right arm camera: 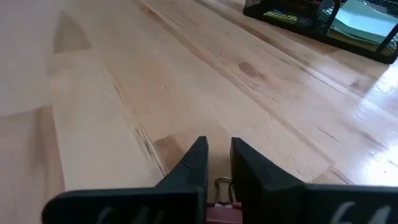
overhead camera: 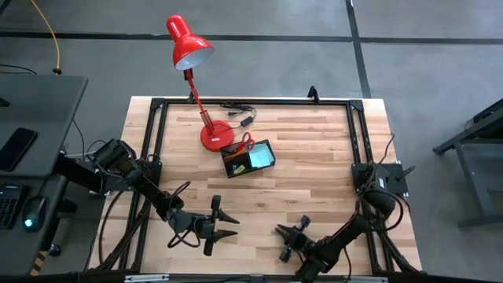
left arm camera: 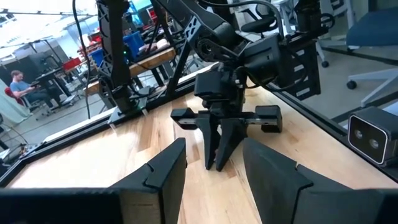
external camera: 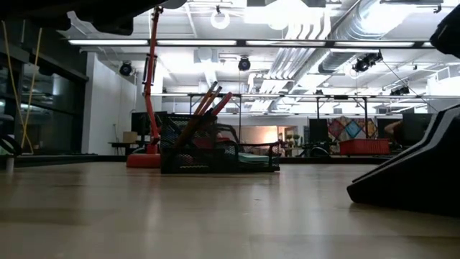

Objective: Pick and place office supplies into organizer
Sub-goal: Put the pink binder clip into the desk organizer

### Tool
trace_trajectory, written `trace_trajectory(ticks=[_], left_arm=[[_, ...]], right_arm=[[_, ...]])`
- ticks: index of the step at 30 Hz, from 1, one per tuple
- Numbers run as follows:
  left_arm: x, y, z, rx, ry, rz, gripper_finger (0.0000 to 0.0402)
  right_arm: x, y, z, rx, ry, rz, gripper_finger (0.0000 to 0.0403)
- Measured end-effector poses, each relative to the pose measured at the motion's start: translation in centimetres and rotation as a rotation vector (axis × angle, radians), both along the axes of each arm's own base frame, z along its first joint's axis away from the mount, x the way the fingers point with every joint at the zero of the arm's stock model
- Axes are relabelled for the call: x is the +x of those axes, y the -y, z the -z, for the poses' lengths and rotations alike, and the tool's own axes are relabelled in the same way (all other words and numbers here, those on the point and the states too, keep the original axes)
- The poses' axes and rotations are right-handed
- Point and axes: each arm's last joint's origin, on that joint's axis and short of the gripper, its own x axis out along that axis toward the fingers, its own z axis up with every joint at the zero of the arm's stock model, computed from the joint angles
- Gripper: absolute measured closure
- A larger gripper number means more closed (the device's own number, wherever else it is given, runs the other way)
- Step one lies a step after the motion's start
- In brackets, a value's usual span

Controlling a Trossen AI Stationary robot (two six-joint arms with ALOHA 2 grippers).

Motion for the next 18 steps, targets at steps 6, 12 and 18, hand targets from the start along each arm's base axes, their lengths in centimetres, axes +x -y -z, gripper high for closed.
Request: trace_trajectory(ticks=[6, 12, 18], left_arm=[[0.0, 0.0, 0.0, -0.002, -0.001, 0.0, 0.025], [0.0, 0.0, -0.5, 0.005, 0.042, -0.025, 0.025], [0.1, -0.1, -0.6, 0.05, 0.058, -0.023, 0.025]], right_arm=[[0.1, 0.2, -0.2, -0.037, -0.009, -0.005, 0.0386], [0.9, 1.1, -0.4, -0.08, -0.017, 0.017, 0.0386], [1.5, 1.8, -1.9, -0.17, -0.034, 0.011, 0.0385]])
